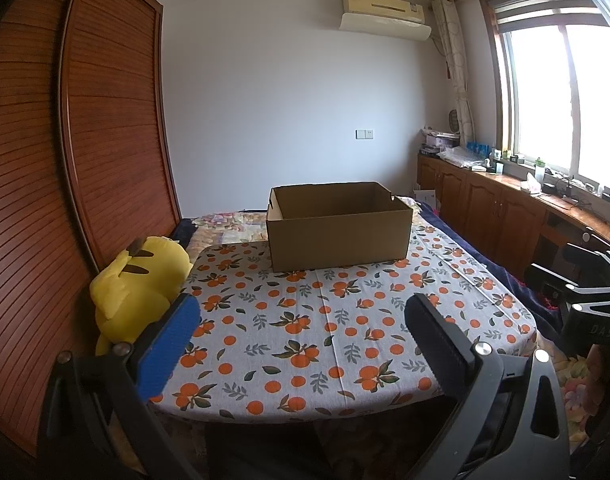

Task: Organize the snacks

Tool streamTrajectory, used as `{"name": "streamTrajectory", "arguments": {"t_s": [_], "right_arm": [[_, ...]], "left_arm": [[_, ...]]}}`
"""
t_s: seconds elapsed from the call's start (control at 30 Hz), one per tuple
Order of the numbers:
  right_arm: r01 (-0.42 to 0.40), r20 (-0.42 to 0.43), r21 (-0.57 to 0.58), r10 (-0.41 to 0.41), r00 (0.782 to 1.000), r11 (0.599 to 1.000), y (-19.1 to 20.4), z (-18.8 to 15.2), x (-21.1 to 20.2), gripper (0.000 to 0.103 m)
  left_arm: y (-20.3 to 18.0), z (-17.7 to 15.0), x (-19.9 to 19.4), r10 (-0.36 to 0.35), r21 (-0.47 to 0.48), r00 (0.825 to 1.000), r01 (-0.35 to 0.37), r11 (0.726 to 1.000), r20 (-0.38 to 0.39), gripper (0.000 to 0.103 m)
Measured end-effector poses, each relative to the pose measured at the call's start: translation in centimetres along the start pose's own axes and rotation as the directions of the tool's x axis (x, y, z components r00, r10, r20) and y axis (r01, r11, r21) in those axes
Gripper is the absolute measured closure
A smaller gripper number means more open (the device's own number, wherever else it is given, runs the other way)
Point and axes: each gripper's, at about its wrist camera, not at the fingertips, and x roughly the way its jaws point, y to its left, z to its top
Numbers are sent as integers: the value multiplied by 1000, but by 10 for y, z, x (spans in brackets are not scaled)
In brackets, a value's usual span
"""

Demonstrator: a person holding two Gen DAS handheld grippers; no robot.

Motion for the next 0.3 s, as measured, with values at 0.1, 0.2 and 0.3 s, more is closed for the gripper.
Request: {"name": "streamTrajectory", "arguments": {"t_s": [0.1,0.2,0.3], "right_arm": [[-1,0,-1,1,1000,1000,0,0,0,0],[-1,0,0,1,1000,1000,0,0,0,0],[-1,1,-1,1,1000,1000,0,0,0,0]], "left_arm": [[-1,-1,0,-1,0,1000,1,1000,-1,0],[0,0,-1,1,1,1000,-1,1000,1,0],[-1,-1,-1,1,0,1000,-1,1000,2,0]]}}
